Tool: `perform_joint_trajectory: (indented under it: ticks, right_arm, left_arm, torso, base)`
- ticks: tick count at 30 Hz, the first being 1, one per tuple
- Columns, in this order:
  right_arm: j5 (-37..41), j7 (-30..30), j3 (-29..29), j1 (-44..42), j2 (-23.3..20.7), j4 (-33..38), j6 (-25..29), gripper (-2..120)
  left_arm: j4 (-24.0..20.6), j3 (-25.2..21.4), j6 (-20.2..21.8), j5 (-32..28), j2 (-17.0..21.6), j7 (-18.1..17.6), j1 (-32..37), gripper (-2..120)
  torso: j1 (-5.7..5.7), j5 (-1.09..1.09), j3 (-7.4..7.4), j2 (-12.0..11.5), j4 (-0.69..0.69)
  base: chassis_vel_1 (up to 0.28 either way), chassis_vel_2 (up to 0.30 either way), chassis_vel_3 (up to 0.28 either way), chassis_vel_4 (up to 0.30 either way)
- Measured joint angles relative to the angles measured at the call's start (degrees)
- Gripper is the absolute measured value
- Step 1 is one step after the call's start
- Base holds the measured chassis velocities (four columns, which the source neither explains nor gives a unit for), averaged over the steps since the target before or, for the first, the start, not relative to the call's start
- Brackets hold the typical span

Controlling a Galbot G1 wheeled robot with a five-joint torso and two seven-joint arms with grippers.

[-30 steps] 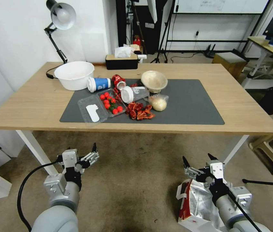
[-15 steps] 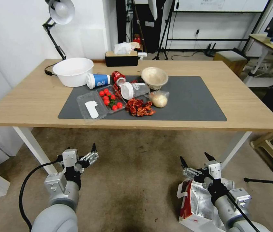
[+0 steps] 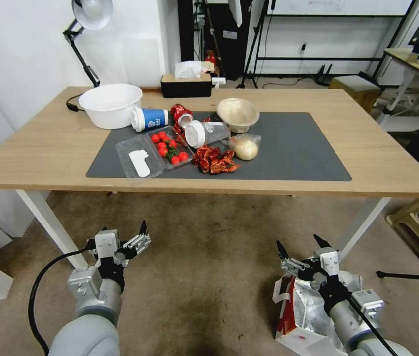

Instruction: Pick up the food delivery bag from the floor and place it on the table.

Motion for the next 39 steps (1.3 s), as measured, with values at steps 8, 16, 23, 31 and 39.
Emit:
perform_joint_trajectory:
  ticks: [8,16,23,31,39]
  right_arm:
    - [0.2,0.0,0.4,-0.1,-0.4,-0.3,0.5,100]
    - [0.2,0.0,0.4,-0.1,0.1,-0.4,0.6,100]
    - [0.1,0.1,0.4,-0.2,0.1,-0.4,0.7,100]
    - [0.4,0.6,0.4,0.0,0.0,-0.8,0.7,100]
    - [0.5,0.7,0.4,0.0,0.2,-1.6,0.9,100]
  left_arm:
    - [0.1,0.1,-0.1,0.1,-0.3,0.0,0.2,100]
    - [0.2,0.1,-0.2,0.1,-0.2,0.0,-0.1,100]
    - [0.2,0.2,-0.2,0.2,-0.5,0.0,0.2,100]
    - [0.1,0.2,-0.2,0.3,-0.7,0.1,0.3,100]
    - [0.2,0.3,-0.2,0.4,-0.8,0.4,0.3,100]
  torso:
    - [-0.80,0.00,-1.13,-1.9,0.00]
    - [-1.61,0.00,-2.35,-3.9,0.00]
    - [-2.20,0.00,-3.25,-5.4,0.00]
    - [-3.01,0.00,-4.53,-7.5,0.00]
    - [-3.80,0.00,-5.72,-9.5,0.00]
  base:
    - [0.000,0.000,0.000,0.000]
    - [0.000,0.000,0.000,0.000]
    - [0.000,0.000,0.000,0.000]
    - [0.000,0.000,0.000,0.000]
    - [0.000,0.000,0.000,0.000]
